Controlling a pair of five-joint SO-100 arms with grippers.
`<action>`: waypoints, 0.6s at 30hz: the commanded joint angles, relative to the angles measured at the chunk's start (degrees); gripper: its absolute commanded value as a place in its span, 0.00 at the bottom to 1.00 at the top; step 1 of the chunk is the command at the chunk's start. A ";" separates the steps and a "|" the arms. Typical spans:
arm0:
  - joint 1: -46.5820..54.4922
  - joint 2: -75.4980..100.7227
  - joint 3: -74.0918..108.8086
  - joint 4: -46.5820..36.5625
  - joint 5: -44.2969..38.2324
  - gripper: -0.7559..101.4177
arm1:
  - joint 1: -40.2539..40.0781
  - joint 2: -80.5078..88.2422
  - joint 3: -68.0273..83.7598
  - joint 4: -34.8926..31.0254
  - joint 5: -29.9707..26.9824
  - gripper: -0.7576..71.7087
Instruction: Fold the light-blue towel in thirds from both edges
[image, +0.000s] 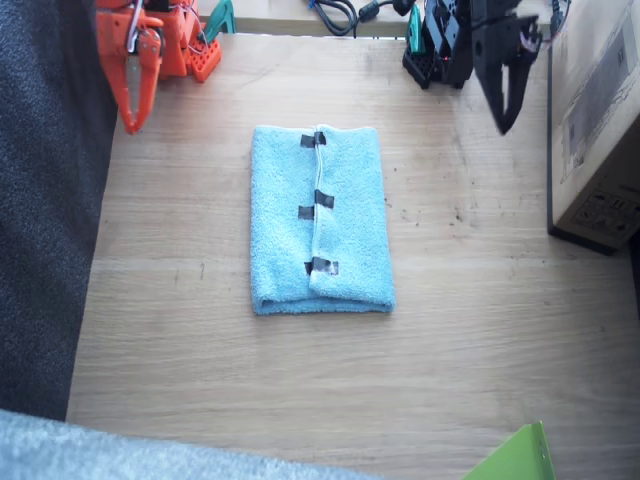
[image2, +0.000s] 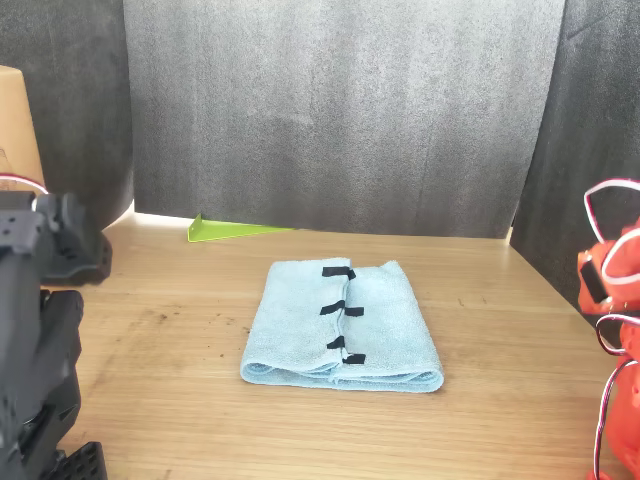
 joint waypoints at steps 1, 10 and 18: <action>0.44 0.70 0.53 0.97 0.09 0.00 | -1.14 5.63 0.70 2.81 0.97 0.07; 0.53 0.70 0.62 0.62 -0.53 0.00 | -2.29 7.47 1.05 3.60 6.15 0.12; 0.79 0.70 0.70 0.53 -0.70 0.00 | -4.22 7.38 1.05 3.52 8.09 0.02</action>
